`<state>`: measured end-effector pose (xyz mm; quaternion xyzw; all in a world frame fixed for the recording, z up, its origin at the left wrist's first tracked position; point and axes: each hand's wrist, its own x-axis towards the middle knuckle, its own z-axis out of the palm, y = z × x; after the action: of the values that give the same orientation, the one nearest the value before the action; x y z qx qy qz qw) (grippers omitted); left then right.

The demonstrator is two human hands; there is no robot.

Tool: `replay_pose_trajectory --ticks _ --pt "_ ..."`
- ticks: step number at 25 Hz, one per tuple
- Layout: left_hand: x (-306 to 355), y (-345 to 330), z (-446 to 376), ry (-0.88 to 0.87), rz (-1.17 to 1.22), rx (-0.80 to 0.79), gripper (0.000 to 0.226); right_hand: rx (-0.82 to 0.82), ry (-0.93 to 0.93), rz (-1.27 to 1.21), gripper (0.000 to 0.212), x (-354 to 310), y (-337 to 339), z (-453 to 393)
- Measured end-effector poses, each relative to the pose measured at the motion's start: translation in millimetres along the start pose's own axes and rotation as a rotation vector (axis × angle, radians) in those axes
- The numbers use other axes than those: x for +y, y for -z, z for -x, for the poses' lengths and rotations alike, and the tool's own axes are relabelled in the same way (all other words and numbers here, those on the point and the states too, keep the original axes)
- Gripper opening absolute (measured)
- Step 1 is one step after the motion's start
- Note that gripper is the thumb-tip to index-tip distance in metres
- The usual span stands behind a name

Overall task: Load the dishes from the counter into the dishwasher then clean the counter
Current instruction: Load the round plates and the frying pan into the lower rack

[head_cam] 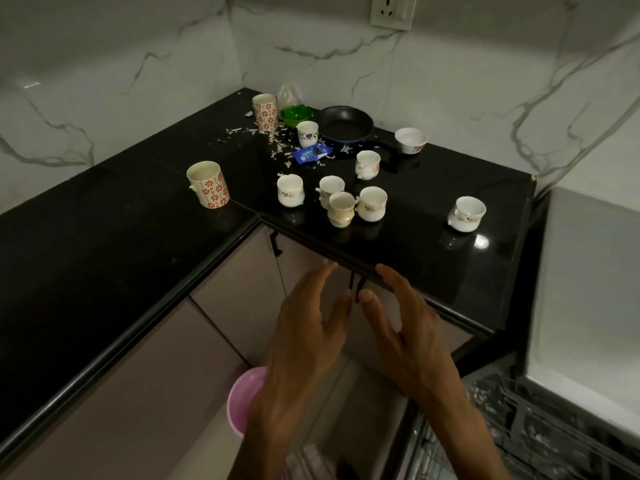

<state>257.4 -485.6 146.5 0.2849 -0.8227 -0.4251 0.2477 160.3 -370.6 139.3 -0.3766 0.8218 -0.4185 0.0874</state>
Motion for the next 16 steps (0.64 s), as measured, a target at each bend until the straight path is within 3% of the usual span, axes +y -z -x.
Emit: replay_pose_trajectory --ticks 6,10,16 --pt "-8 -16 -75 0.048 0.027 -0.003 0.050 -0.029 -0.020 -0.047 0.084 24 -5 -78" --pt "-16 -20 -138 0.020 0.082 0.000 0.039 0.020 0.021 -0.067 0.079 33 -15 -139" --pt "-35 -25 -249 -0.008 0.047 0.007 0.041 0.063 -0.028 -0.047 0.076 37 -23 -244"
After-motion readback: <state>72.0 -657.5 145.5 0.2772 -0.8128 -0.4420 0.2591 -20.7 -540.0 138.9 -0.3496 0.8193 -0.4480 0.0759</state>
